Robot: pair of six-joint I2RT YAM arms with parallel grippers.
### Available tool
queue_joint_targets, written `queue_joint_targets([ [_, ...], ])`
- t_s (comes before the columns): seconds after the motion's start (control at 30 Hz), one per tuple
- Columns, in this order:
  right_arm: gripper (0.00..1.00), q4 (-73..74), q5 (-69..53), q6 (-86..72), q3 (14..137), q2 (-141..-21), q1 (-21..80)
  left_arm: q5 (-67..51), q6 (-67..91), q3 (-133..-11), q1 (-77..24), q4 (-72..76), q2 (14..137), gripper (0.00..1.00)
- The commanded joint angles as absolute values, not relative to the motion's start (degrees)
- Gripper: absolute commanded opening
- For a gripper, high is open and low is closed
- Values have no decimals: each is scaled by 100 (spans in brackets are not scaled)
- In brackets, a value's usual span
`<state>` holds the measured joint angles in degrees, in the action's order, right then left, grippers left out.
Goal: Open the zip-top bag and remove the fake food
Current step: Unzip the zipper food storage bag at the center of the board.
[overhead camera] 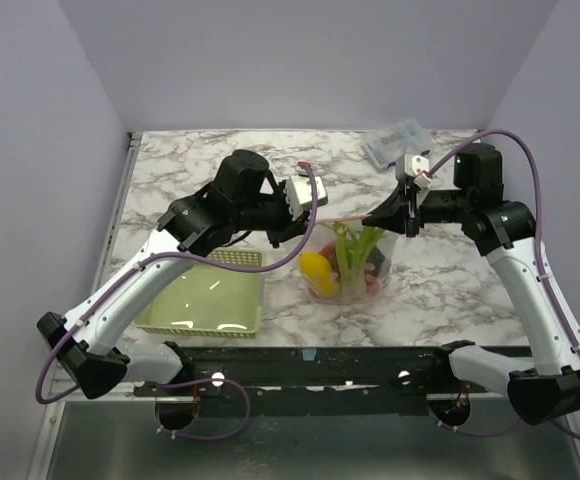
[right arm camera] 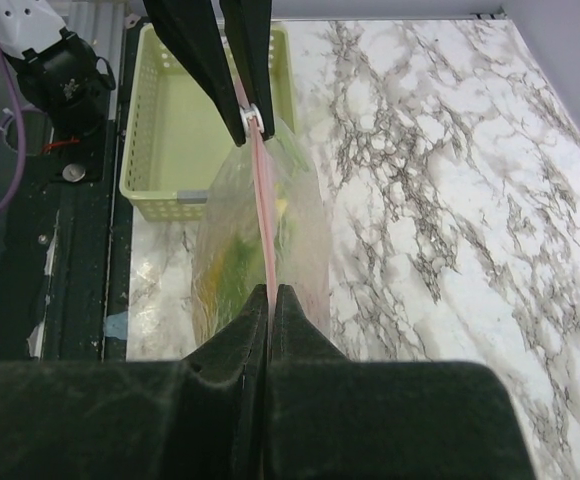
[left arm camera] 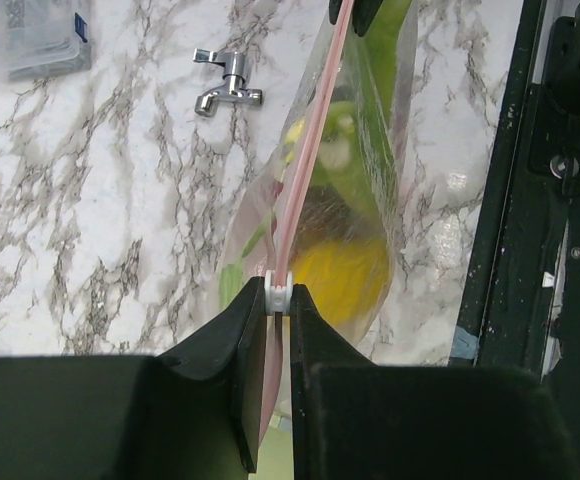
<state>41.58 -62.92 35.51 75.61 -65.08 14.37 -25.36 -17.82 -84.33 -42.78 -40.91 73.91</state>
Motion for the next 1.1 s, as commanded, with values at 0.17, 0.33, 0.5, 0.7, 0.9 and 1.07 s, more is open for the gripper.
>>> queue_joint_targets([
  [0.17, 0, 3903, -6376, 3480, 7532, -6317, 1218, -2409, -1934, -8184, -4015, -4544, 7043, 0],
  [0.33, 0, 3894, -6411, 3455, 7545, -6319, 1174, -2373, -1976, -8070, -3946, -4553, 6940, 0],
  [0.5, 0, 3869, -6430, 3432, 7533, -6311, 1138, -2364, -2008, -7959, -3879, -4553, 6843, 0],
  [0.7, 0, 3815, -6425, 3384, 7497, -6284, 1090, -2340, -2013, -7816, -3794, -4526, 6726, 0],
  [0.9, 0, 3755, -6425, 3317, 7471, -6266, 1037, -2309, -2017, -7693, -3700, -4508, 6607, 0],
  [1.07, 0, 3718, -6434, 3279, 7462, -6262, 1004, -2303, -2026, -7584, -3621, -4507, 6524, 0],
])
